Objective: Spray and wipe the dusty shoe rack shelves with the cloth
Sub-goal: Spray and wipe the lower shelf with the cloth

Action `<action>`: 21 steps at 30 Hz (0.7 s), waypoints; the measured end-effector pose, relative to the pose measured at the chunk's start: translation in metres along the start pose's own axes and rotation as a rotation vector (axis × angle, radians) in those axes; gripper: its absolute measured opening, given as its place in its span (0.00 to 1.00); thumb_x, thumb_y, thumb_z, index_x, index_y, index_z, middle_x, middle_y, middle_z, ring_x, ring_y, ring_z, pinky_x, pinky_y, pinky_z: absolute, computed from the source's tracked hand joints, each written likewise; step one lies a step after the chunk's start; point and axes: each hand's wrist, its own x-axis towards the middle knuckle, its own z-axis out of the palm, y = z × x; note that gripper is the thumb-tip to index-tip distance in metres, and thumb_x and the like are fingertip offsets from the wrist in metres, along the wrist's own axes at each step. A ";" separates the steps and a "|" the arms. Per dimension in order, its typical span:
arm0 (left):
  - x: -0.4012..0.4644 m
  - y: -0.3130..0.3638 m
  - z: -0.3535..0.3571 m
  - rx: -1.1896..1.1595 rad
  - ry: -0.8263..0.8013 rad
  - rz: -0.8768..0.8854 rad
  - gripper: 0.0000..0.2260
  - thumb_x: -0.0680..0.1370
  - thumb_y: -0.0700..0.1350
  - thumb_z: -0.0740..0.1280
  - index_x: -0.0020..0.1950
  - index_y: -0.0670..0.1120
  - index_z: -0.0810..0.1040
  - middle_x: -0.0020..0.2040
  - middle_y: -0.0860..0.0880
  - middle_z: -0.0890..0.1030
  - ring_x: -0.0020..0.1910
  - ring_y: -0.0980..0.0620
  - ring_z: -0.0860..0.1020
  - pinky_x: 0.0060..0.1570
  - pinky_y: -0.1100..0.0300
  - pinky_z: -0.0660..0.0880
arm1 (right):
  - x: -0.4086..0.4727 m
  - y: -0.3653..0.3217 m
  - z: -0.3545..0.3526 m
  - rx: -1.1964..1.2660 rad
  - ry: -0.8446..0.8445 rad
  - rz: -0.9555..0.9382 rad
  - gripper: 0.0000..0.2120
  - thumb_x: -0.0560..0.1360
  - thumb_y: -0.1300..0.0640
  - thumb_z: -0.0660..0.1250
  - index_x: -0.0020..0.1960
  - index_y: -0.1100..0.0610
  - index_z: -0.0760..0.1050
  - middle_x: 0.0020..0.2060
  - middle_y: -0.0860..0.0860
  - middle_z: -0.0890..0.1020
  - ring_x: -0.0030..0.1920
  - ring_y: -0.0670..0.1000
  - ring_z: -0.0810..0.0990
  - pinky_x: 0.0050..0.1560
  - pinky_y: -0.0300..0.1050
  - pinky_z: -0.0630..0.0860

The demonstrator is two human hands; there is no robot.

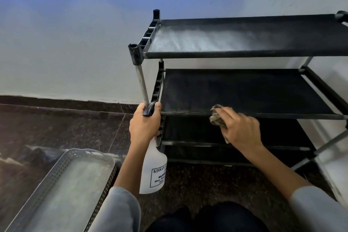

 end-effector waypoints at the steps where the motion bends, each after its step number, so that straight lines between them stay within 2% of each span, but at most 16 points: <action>1: 0.000 0.000 -0.001 -0.008 -0.019 -0.005 0.13 0.80 0.57 0.61 0.52 0.48 0.76 0.35 0.53 0.79 0.26 0.57 0.78 0.42 0.55 0.78 | -0.001 0.002 -0.006 0.030 -0.036 0.052 0.22 0.66 0.56 0.75 0.59 0.53 0.79 0.52 0.48 0.83 0.33 0.53 0.82 0.28 0.43 0.76; 3: 0.001 0.001 -0.003 -0.014 -0.042 0.006 0.13 0.80 0.57 0.61 0.51 0.48 0.76 0.35 0.52 0.78 0.25 0.59 0.78 0.39 0.56 0.74 | 0.002 -0.005 -0.014 0.104 -0.087 0.122 0.21 0.66 0.57 0.76 0.58 0.52 0.79 0.53 0.47 0.82 0.34 0.52 0.82 0.29 0.42 0.76; 5: 0.000 0.000 -0.005 -0.033 -0.071 0.012 0.13 0.80 0.57 0.61 0.51 0.48 0.75 0.37 0.52 0.78 0.33 0.58 0.79 0.40 0.58 0.71 | 0.015 -0.027 -0.019 0.164 -0.145 0.115 0.18 0.68 0.56 0.73 0.57 0.50 0.78 0.55 0.46 0.81 0.37 0.52 0.83 0.33 0.43 0.77; 7: 0.000 -0.004 -0.004 -0.058 -0.109 0.013 0.15 0.79 0.59 0.62 0.51 0.47 0.74 0.38 0.51 0.79 0.39 0.54 0.80 0.45 0.54 0.73 | 0.035 -0.066 -0.020 0.195 -0.226 0.050 0.14 0.72 0.55 0.68 0.58 0.49 0.75 0.55 0.45 0.79 0.42 0.54 0.82 0.37 0.45 0.76; 10: 0.000 -0.012 -0.005 -0.102 -0.139 0.017 0.17 0.74 0.66 0.61 0.48 0.52 0.72 0.39 0.50 0.80 0.42 0.49 0.81 0.53 0.44 0.76 | 0.065 -0.133 -0.016 0.282 -0.281 -0.063 0.08 0.77 0.56 0.63 0.55 0.52 0.74 0.50 0.49 0.77 0.44 0.55 0.81 0.35 0.44 0.68; 11: 0.000 -0.012 -0.006 -0.117 -0.130 0.010 0.18 0.72 0.68 0.60 0.47 0.54 0.71 0.40 0.50 0.80 0.45 0.47 0.81 0.54 0.41 0.76 | 0.072 -0.147 -0.015 0.325 -0.293 -0.070 0.07 0.77 0.56 0.63 0.54 0.54 0.74 0.49 0.50 0.77 0.44 0.55 0.81 0.34 0.44 0.67; 13: 0.000 -0.013 -0.006 -0.144 -0.127 0.000 0.20 0.70 0.69 0.59 0.45 0.53 0.70 0.39 0.51 0.78 0.46 0.45 0.80 0.54 0.40 0.76 | 0.075 -0.149 -0.011 0.336 -0.288 -0.065 0.07 0.77 0.55 0.63 0.55 0.52 0.74 0.48 0.49 0.77 0.44 0.55 0.82 0.35 0.45 0.68; 15: -0.001 -0.010 -0.003 -0.147 -0.107 0.000 0.18 0.75 0.66 0.59 0.45 0.50 0.69 0.37 0.51 0.75 0.43 0.46 0.78 0.51 0.46 0.74 | 0.067 -0.127 -0.011 0.355 -0.282 0.008 0.11 0.75 0.54 0.64 0.57 0.47 0.74 0.49 0.47 0.78 0.45 0.55 0.82 0.38 0.44 0.69; 17: 0.000 -0.010 0.001 -0.143 -0.086 0.006 0.16 0.80 0.60 0.59 0.44 0.48 0.67 0.35 0.51 0.72 0.36 0.54 0.76 0.45 0.51 0.70 | 0.054 -0.097 -0.017 0.357 -0.298 0.093 0.14 0.74 0.53 0.64 0.59 0.45 0.73 0.52 0.45 0.78 0.47 0.55 0.82 0.41 0.45 0.69; 19: -0.001 -0.009 0.002 -0.143 -0.075 0.011 0.14 0.82 0.57 0.59 0.46 0.46 0.67 0.33 0.51 0.71 0.25 0.63 0.73 0.41 0.54 0.68 | 0.039 -0.062 -0.026 0.308 -0.315 0.151 0.15 0.73 0.51 0.65 0.60 0.43 0.72 0.55 0.43 0.77 0.48 0.55 0.81 0.43 0.46 0.73; 21: -0.002 -0.008 0.003 -0.143 -0.072 0.012 0.14 0.82 0.56 0.58 0.45 0.46 0.67 0.32 0.51 0.71 0.22 0.64 0.72 0.41 0.54 0.68 | 0.025 -0.029 -0.036 0.242 -0.311 0.219 0.15 0.74 0.48 0.65 0.61 0.41 0.72 0.55 0.41 0.78 0.47 0.54 0.81 0.42 0.45 0.73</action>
